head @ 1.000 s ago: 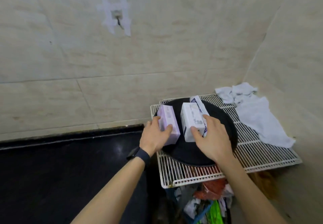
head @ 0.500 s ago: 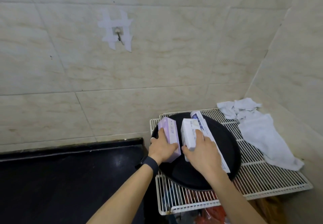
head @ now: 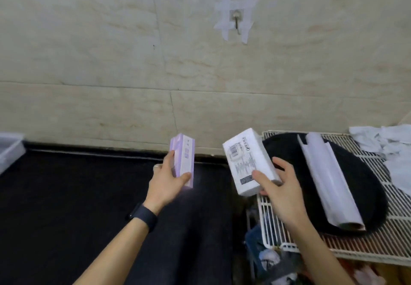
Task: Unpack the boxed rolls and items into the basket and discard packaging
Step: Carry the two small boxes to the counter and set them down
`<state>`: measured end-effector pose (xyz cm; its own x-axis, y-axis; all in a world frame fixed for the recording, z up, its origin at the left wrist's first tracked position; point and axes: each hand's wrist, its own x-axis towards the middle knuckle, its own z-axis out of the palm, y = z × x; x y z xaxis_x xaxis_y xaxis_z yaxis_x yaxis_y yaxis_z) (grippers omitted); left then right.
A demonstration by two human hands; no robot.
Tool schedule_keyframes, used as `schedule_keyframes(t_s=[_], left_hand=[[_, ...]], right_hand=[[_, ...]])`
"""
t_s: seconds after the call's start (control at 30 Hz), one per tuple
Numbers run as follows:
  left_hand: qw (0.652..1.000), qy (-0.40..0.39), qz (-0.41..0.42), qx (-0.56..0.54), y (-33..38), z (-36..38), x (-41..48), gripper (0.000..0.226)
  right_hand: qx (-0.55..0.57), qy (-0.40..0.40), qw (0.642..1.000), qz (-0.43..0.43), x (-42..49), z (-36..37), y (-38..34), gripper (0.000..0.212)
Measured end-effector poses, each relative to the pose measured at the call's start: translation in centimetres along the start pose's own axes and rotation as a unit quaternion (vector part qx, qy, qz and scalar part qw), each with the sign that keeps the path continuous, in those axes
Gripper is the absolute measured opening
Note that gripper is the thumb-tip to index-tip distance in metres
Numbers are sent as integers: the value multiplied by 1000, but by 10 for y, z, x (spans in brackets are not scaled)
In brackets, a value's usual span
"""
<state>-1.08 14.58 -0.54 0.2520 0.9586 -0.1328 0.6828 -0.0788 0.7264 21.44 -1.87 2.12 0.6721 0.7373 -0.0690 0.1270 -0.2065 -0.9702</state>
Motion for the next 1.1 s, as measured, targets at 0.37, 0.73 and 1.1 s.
schedule_keyframes(t_s=[0.37,0.73,1.1], left_hand=[[973,-43,-177,143,-263,-90,-47,70],[958,-33,-120,260,-388,-131,2,70],[947,-125,-13,297,-431,-118,-8,109]], right_hand=[[-214,-193,955,72,-105,269,90,84],[-452,-149,869,-133,-129,418,133,81],[-528,-236,811,-89,-147,436,163,79]])
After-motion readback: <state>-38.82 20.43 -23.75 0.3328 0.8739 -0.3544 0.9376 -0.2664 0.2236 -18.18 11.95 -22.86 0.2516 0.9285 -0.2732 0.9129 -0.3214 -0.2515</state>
